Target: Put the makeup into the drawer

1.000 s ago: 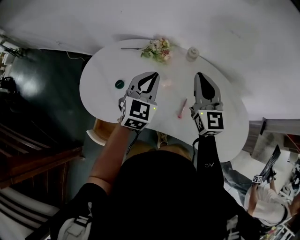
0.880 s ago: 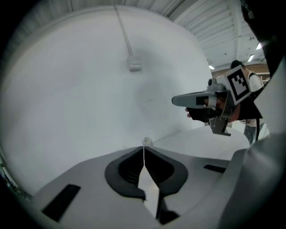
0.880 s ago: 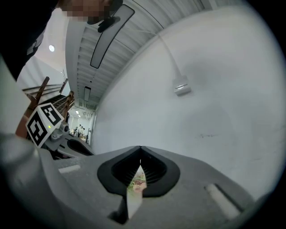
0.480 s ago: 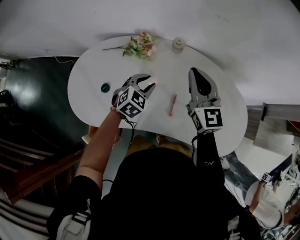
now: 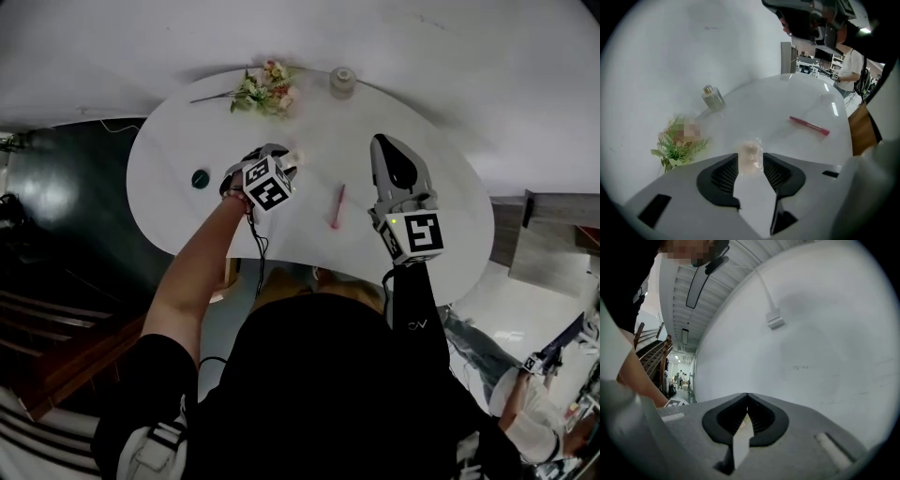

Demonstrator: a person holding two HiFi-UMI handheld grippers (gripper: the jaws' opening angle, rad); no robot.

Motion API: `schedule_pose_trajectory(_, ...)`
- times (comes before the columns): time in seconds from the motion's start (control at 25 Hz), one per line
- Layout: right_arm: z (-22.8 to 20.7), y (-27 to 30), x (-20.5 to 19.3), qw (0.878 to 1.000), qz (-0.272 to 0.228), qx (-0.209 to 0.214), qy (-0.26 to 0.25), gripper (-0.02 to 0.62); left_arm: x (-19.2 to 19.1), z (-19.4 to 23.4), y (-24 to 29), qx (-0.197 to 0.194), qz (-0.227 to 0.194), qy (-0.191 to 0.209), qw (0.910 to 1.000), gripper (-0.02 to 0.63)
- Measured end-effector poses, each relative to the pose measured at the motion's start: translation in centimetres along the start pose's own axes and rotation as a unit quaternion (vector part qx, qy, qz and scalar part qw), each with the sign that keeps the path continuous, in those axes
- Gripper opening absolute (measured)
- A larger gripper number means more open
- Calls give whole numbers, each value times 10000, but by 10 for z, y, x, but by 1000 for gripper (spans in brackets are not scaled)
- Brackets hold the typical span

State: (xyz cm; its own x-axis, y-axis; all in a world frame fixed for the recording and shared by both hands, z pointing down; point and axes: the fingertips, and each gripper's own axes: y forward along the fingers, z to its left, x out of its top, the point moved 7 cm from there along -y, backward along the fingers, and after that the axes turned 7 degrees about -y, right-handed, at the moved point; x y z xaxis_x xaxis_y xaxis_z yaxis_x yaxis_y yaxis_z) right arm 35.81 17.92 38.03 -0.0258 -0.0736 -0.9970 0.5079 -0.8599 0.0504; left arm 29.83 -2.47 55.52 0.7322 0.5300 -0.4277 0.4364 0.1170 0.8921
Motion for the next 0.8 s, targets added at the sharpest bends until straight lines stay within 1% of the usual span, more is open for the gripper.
schedule_pose_trajectory(0.2, -3, 0, 2, 9999, 21, -68, 81, 5, -4, 9, 21, -117, 305, -30, 9995, 164)
schedule_pose_trajectory(0.24, -3, 0, 1, 9999, 45, -56, 81, 5, -4, 10, 22, -159, 320, -54, 9993, 132)
schedule_pose_trajectory(0.28, -3, 1, -1, 9999, 61, -30, 82, 5, -4, 11, 22, -187, 328, -79, 9993, 113)
schedule_pose_trajectory(0.36, -3, 2, -3, 9999, 52, 23, 86, 5, -3, 12, 19, -204, 327, -117, 9992, 95)
schedule_pose_trajectory(0.44, -3, 3, -4, 10000, 9, 65, 75, 5, -1, 12, 15, -181, 248, -150, 9994, 91)
schedule_pose_trajectory(0.52, -3, 4, -5, 10000, -11, 68, 71, 5, 0, 13, 7, -62, 92, -243, 9996, 89)
schedule_pose_trajectory(0.6, -3, 6, -4, 9999, -43, 65, 85, 5, 6, 16, -9, 105, -185, -418, 9989, 89)
schedule_pose_trajectory(0.72, -3, 11, 7, 9996, -242, 70, 131, 5, 26, 18, -42, 170, -853, -778, 9932, 89)
schedule_pose_trajectory(0.8, -4, 12, 10, 9997, -206, 52, 106, 5, 41, 16, -65, 208, -1302, -885, 9873, 89)
